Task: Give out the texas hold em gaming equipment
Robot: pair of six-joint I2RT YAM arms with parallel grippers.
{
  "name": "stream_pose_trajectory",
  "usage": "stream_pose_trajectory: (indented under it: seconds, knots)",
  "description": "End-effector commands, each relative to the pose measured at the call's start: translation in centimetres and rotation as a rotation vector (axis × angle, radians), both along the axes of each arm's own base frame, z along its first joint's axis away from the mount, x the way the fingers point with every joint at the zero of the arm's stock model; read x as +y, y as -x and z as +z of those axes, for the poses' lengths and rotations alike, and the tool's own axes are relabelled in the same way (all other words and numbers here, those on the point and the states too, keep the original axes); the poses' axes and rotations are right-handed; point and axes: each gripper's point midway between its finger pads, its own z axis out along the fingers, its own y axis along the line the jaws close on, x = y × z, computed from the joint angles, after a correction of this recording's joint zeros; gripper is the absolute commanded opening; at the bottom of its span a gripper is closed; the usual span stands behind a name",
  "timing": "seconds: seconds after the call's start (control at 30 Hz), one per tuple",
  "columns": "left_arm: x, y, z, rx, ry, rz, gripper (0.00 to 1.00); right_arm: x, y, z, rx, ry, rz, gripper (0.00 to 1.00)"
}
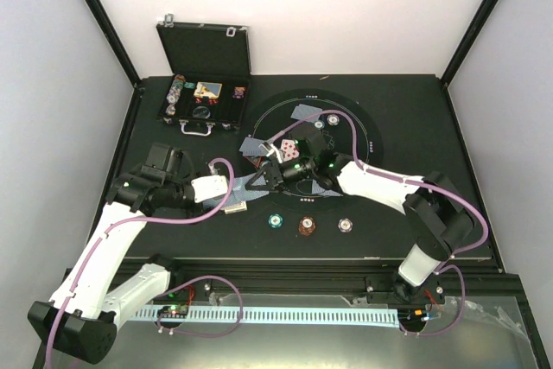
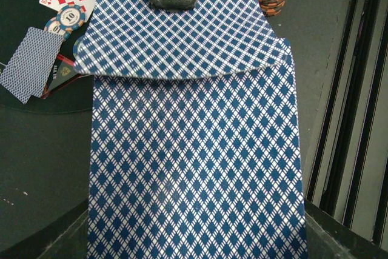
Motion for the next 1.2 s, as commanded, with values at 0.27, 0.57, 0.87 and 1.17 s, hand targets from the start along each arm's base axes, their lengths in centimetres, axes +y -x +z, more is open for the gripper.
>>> stream_pose_trajectory:
  seconds: [0.27,0.57,0.87,1.17]
  knots:
    - [-0.7,-0.1,1.4,-0.034,0.046,-0.02,0.01,-3.3,-1.0,0.4,-0.062,0.07,0.012,0.01]
    - [-0.6,0.0,1.1,-0.023,0.037,-0.017,0.02,-11.1,-10.0,-4.1,-0.408,0.601,-0.196,0.01]
    - [-0.4,-0.1,0.8,-0.009,0.028,0.001,0.01,-18.4,-22.7,-5.6,-1.102,1.413,-0.456,0.01]
    - [-0.3,0.0,1.1,-0.015,0.024,0.004,0.02,-14.5,-25.2,-9.1,-1.514,1.663,-0.262,0.01]
